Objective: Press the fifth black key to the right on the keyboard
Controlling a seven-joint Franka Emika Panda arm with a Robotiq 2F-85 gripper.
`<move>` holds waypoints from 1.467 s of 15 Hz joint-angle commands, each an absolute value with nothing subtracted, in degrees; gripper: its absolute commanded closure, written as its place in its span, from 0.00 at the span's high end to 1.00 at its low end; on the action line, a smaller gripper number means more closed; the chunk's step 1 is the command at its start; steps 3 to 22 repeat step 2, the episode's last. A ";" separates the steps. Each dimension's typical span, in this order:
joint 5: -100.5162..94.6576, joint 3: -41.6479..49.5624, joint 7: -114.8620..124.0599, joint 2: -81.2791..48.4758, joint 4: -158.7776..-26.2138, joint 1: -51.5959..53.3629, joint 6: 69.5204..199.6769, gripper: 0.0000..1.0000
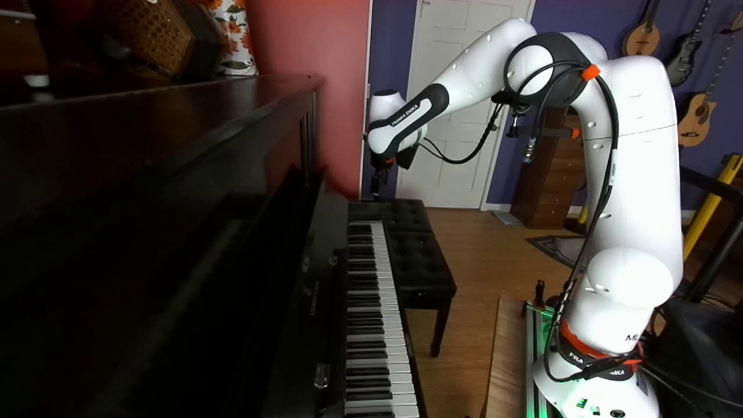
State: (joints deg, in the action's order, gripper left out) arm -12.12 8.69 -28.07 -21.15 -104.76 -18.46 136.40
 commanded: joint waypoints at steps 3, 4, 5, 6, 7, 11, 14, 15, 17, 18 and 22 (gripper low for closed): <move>-11.94 9.03 -28.22 -21.05 -104.97 -18.16 136.21 1.00; -11.94 9.03 -28.22 -21.05 -104.97 -18.16 136.21 1.00; -11.94 9.03 -28.22 -21.05 -104.97 -18.16 136.21 1.00; -11.94 9.03 -28.22 -21.05 -104.97 -18.16 136.21 1.00; -11.94 9.03 -28.22 -21.05 -104.97 -18.16 136.21 1.00; -11.94 9.03 -28.22 -21.05 -104.97 -18.16 136.21 1.00; -11.94 9.03 -28.22 -21.05 -104.97 -18.16 136.21 1.00; -11.94 9.03 -28.22 -21.05 -104.97 -18.16 136.21 1.00; -11.94 9.03 -28.22 -21.05 -104.97 -18.16 136.21 1.00; -11.94 9.03 -28.22 -21.05 -104.97 -18.16 136.21 1.00; -11.94 9.03 -28.22 -21.05 -104.97 -18.16 136.21 1.00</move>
